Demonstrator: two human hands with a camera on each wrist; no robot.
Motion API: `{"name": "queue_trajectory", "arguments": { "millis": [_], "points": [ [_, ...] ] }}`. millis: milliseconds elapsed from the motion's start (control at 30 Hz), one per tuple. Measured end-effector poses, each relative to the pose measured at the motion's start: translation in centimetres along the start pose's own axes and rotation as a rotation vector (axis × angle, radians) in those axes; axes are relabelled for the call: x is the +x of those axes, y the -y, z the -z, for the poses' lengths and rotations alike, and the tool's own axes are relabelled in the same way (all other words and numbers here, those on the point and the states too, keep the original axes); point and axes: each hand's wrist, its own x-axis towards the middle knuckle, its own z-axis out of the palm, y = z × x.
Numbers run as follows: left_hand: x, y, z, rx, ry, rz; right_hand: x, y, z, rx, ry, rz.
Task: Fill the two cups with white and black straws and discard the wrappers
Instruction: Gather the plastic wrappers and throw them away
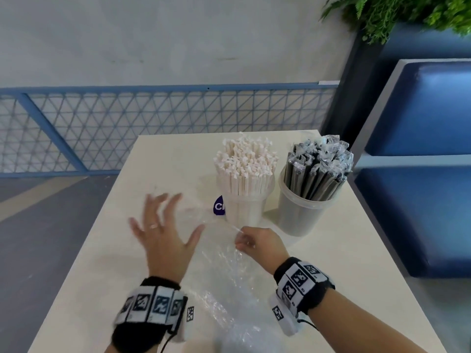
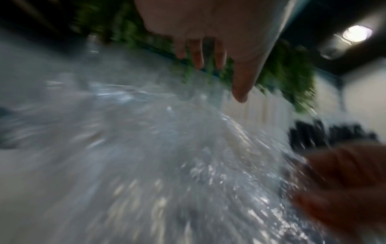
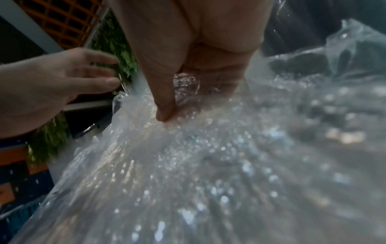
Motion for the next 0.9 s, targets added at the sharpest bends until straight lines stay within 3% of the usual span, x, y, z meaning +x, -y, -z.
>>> {"name": "queue_trajectory", "arguments": {
  "millis": [67, 167, 267, 333, 467, 567, 733, 900],
  "points": [
    [-0.2, 1.0, 2.1, -0.289, -0.073, 0.286, 0.1, 0.8, 0.0, 0.093, -0.058, 0.017],
    [-0.9, 2.2, 2.7, -0.666, 0.145, 0.819, 0.5, 2.2, -0.5, 0.270, -0.121, 0.018],
    [-1.4, 3.5, 1.6, -1.098, 0.254, 1.044, 0.6, 3.9, -1.0, 0.410, -0.179, 0.007],
    [-1.3, 4.1, 1.2, -1.227, 0.241, 0.986, 0.7, 4.7, -1.4, 0.479, -0.201, 0.004],
    [-0.2, 4.7, 1.6, -1.044, 0.213, 0.743, 0.9, 5.1, -2.0, 0.502, -0.211, -0.027],
    [0.5, 4.7, 2.3, -0.998, 0.193, 0.647, 1.0, 5.8, -1.4, 0.424, -0.205, -0.026],
    [1.1, 4.2, 2.9, -0.955, 0.266, 0.566, 1.6, 7.2, -0.3, 0.605, -0.208, 0.007],
    [1.1, 3.9, 3.3, -0.925, 0.238, 0.565, 1.3, 8.0, -0.4, 0.627, -0.049, -0.020]
  ]
}}
